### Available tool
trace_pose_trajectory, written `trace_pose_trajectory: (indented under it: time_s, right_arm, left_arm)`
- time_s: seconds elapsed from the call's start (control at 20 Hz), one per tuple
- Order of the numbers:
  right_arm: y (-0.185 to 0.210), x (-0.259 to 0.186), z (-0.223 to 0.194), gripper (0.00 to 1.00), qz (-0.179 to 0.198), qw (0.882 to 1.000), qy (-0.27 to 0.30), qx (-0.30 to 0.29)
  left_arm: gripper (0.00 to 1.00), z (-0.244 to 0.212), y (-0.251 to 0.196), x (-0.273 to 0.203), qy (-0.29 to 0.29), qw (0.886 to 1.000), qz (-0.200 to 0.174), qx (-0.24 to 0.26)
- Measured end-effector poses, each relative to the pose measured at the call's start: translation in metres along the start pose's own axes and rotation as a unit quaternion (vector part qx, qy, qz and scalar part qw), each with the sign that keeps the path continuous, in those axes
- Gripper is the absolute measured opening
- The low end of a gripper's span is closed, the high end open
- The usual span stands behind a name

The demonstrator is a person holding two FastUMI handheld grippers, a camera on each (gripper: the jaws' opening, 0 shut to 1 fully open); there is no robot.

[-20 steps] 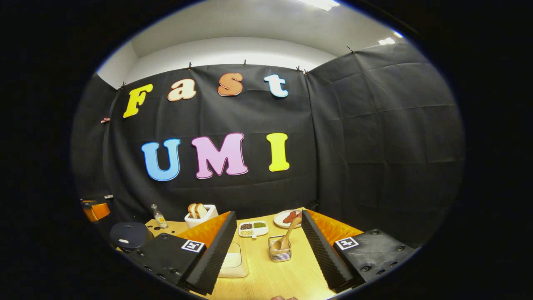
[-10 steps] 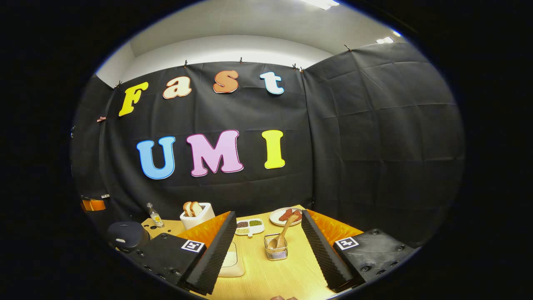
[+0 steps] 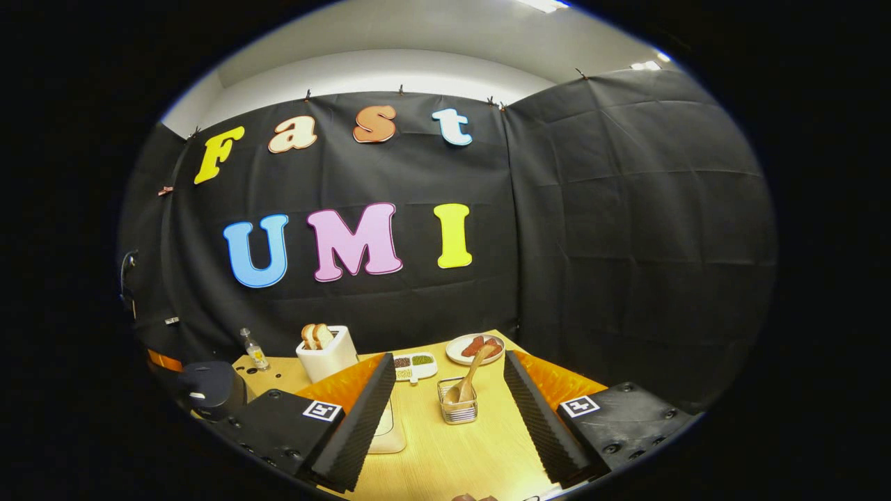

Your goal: Close the left gripper, press the button to open the rice cooker; take a wooden spoon from the chopstick holder with the right hand, scoop a spoonful of rice and pour it into the rice cooker, then put the wooden spoon back into the chopstick holder.

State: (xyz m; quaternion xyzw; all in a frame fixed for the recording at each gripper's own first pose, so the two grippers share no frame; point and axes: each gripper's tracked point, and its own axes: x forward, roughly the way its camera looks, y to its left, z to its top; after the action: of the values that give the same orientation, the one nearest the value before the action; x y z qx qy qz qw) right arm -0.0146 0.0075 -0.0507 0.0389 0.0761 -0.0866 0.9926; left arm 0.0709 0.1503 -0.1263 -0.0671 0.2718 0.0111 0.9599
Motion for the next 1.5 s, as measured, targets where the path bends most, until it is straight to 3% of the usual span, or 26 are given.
trace_pose_trajectory:
  time_s: [0.3, 0.85, 1.05, 1.25, 1.35, 1.5]
  right_arm:
    - [0.009, -0.005, -0.01, 0.98, 0.014, 1.0, 0.014, -0.013]
    - [0.014, 0.01, -0.032, 0.98, 0.039, 0.998, 0.054, 0.001]
    - [0.012, 0.027, -0.034, 0.98, 0.053, 0.997, 0.064, -0.001]
    - [0.003, 0.055, -0.029, 0.98, 0.064, 0.995, 0.072, 0.006]
    - [-0.003, 0.072, -0.026, 0.98, 0.068, 0.995, 0.072, 0.012]
    - [-0.013, 0.102, -0.026, 0.98, 0.067, 0.995, 0.071, 0.012]
  left_arm:
    - [0.06, -0.042, -0.003, 0.005, 0.049, 0.998, -0.01, -0.028]
    - [0.06, -0.051, -0.003, 0.009, 0.044, 0.999, 0.015, 0.006]
    - [0.07, -0.053, -0.002, 0.01, 0.044, 0.999, 0.025, -0.012]
    - [0.06, -0.035, -0.004, -0.001, 0.013, 0.998, 0.05, -0.02]
    - [0.06, 0.003, -0.005, -0.018, -0.056, 0.995, 0.086, -0.011]
    - [0.06, 0.071, -0.014, -0.052, -0.163, 0.976, 0.14, 0.02]
